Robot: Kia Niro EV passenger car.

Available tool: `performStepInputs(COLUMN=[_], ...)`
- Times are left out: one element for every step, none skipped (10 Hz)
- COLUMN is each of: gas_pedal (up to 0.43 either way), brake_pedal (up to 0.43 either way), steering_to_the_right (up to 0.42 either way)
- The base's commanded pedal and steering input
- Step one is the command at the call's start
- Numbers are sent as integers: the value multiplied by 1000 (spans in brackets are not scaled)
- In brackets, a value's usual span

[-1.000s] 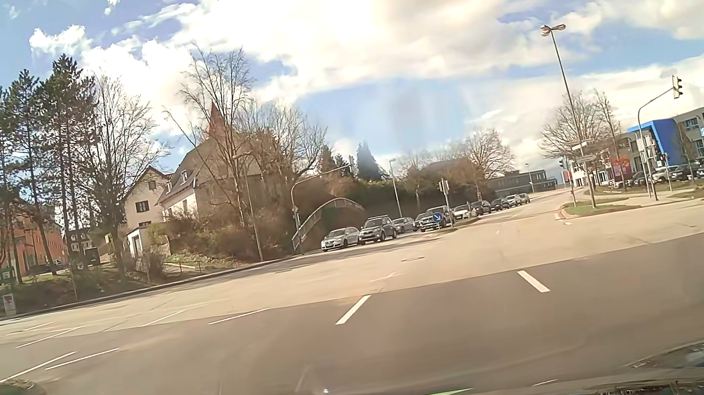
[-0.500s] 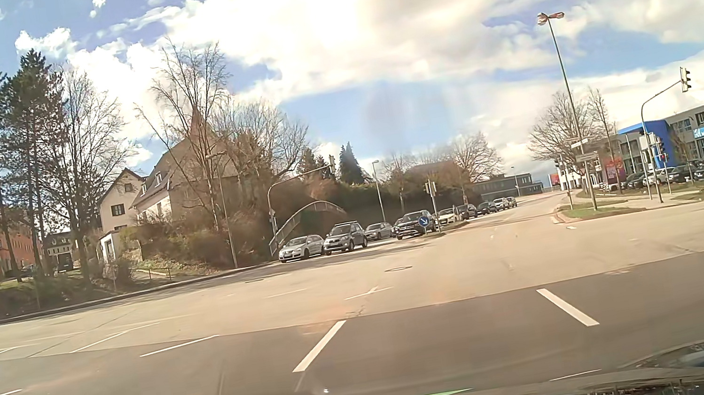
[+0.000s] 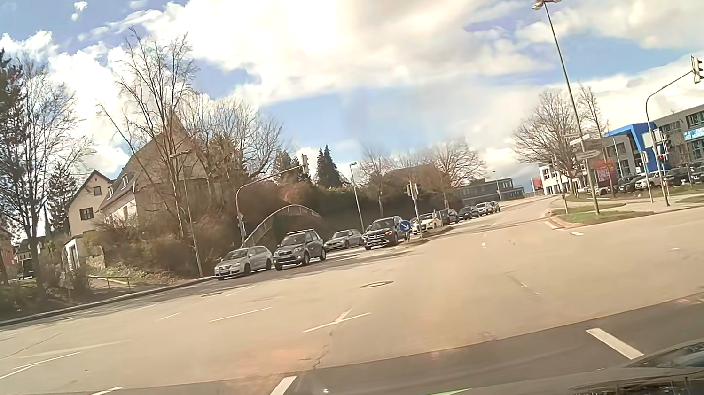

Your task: Follow the waypoints while adhering to traffic rules and regulations

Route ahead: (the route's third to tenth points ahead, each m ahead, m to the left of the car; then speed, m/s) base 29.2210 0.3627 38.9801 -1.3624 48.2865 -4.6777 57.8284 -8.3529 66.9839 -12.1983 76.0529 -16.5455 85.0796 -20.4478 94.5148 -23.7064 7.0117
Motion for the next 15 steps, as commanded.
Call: performStepInputs(gas_pedal=[441,441,441,441,441,441,441,441,441,441,421,398,398,398,398], brake_pedal=[0,0,0,0,0,0,0,0,0,0,0,0,0,0,0], steering_to_the_right=[49,46,46,45,44,43,42,42,42,41,40,40,40,37,35])
